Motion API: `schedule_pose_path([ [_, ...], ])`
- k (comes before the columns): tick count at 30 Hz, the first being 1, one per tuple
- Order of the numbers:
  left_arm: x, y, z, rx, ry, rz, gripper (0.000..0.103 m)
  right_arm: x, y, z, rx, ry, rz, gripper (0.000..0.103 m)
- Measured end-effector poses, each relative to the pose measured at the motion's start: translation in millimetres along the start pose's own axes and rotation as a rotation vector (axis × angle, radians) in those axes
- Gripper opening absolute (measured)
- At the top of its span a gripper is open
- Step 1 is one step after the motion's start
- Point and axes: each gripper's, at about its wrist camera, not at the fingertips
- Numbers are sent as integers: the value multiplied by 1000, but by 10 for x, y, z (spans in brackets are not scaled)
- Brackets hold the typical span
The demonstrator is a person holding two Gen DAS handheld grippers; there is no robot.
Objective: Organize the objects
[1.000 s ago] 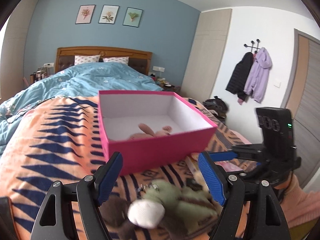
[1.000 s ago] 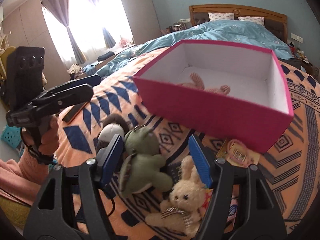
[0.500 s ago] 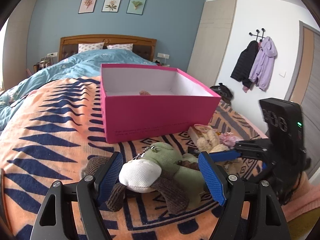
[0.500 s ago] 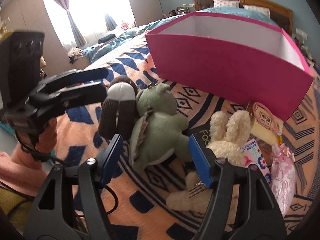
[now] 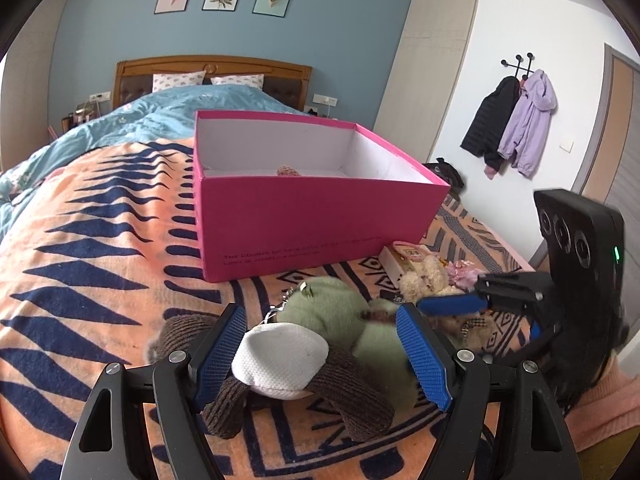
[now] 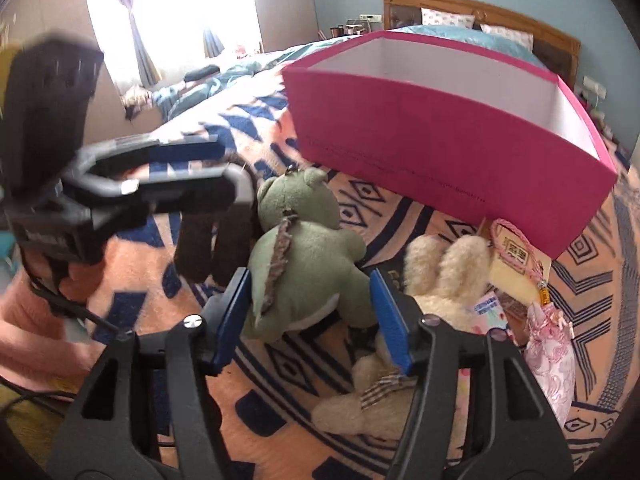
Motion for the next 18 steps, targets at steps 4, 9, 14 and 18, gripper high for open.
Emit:
schedule_pose_path([
  [4,-26,-13,-16,-5,10,13,79,138,-285,-102,-77,-47,-57,40],
  [9,-119,-88,-35,-57,45,0,79,134,-452,-194,-103,-61,-50,40],
  [14,-318,-175,-64,-126,106,-46,79,158,-586,-210,-139,-79,-27,40],
  [18,-470,-232,-94,-136,137,-59,78,177,-642,-202,-162,-85,-20,41],
])
Point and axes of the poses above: each gripper's, at about its wrist camera, not at the fingertips, and x roughly against the way its jaws point, y to its left, z to its underside, and after that the axes turned 10 degrees about x, right-handed
